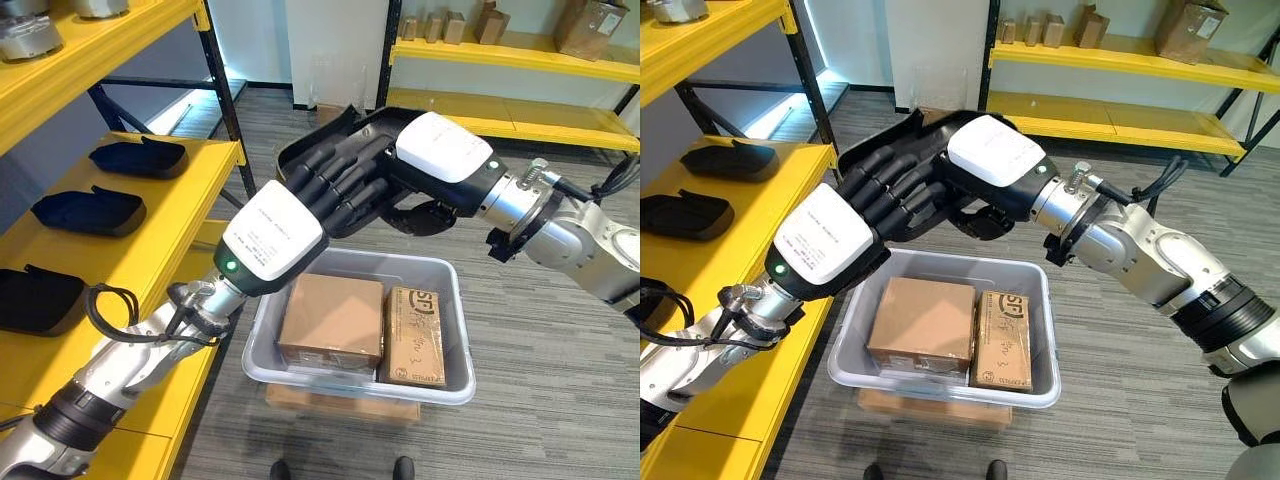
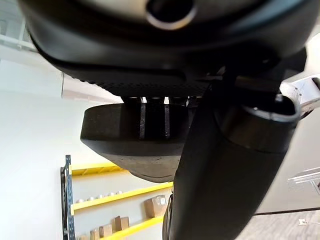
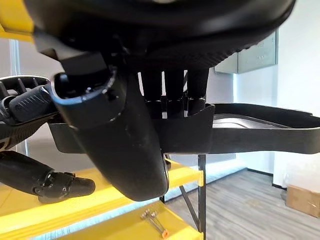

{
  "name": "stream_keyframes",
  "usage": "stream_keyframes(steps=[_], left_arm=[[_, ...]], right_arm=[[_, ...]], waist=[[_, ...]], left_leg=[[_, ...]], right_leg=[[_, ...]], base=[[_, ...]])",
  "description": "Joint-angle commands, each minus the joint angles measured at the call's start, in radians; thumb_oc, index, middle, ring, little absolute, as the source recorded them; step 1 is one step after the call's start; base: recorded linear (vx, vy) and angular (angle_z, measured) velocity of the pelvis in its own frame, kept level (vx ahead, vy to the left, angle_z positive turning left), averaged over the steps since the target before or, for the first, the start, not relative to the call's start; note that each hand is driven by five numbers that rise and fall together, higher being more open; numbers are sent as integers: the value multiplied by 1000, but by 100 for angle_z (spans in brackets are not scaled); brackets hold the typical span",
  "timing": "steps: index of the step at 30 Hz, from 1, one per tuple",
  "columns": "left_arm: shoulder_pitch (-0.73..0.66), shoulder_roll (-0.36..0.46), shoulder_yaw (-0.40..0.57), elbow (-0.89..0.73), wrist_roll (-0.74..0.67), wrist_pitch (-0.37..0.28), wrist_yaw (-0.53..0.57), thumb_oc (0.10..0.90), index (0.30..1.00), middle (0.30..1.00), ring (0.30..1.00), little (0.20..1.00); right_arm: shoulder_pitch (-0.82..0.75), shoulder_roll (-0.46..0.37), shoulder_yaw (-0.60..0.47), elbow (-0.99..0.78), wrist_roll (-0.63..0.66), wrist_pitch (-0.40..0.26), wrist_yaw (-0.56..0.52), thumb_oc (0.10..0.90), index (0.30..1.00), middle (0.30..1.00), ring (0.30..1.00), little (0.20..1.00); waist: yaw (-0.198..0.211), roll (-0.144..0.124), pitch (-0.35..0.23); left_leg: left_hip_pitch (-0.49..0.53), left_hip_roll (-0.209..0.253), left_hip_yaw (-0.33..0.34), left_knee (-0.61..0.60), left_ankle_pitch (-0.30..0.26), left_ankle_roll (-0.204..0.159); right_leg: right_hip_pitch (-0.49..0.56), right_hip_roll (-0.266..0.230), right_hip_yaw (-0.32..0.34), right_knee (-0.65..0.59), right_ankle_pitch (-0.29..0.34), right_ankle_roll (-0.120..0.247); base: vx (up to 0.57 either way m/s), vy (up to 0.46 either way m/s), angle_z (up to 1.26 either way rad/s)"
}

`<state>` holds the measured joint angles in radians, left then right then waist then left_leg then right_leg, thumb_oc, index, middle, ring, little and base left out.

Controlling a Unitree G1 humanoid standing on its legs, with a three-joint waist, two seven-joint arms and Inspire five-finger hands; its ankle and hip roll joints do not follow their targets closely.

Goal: Move parts from the plastic box to the shelf.

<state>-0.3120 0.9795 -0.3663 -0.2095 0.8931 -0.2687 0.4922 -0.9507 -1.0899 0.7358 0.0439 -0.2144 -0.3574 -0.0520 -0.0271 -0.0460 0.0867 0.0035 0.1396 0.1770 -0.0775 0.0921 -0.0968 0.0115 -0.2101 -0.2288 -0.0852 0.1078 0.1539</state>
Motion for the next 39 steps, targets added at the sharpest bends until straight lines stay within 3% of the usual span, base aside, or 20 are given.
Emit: stream_keyframes(steps=[1,9,10,11,39], left_arm=[[-65,55,-9,78,11,42,10,900,1000,1000,1000,1000],[-78,48,-40,171,16,53,-8,900,1000,1000,1000,1000],[-83,42,-54,193,15,54,-15,557,520,520,520,520],[-88,42,-58,198,17,55,-15,400,300,300,300,300],[-99,-18,-50,208,2,67,-15,400,300,300,300,300]], right_arm=[[-190,62,-50,-24,104,-26,-87,400,300,300,300,300],[-172,74,-66,-24,128,-23,-66,400,300,300,300,300],[-174,79,-68,-23,132,-24,-64,400,300,300,300,300],[-173,81,-68,-22,134,-24,-63,400,300,300,300,300],[-177,125,-86,-12,139,-14,-53,400,300,300,300,300]], waist=[[-7,-55,-111],[-12,-53,-110],[-14,-53,-110],[-14,-53,-111],[-19,-54,-116]], left_leg=[[76,64,-13,-10,-94,-32],[76,62,-15,-10,-94,-31],[75,62,-15,-10,-95,-31],[75,62,-15,-10,-95,-31],[76,62,-21,-10,-98,-28]], right_leg=[[47,-29,27,11,-57,63],[49,-28,27,11,-58,61],[49,-28,26,11,-58,61],[49,-28,27,10,-58,61],[52,-25,29,11,-66,56]], base=[[6,7,-4],[0,0,0],[0,0,0],[0,0,0],[0,0,0]])
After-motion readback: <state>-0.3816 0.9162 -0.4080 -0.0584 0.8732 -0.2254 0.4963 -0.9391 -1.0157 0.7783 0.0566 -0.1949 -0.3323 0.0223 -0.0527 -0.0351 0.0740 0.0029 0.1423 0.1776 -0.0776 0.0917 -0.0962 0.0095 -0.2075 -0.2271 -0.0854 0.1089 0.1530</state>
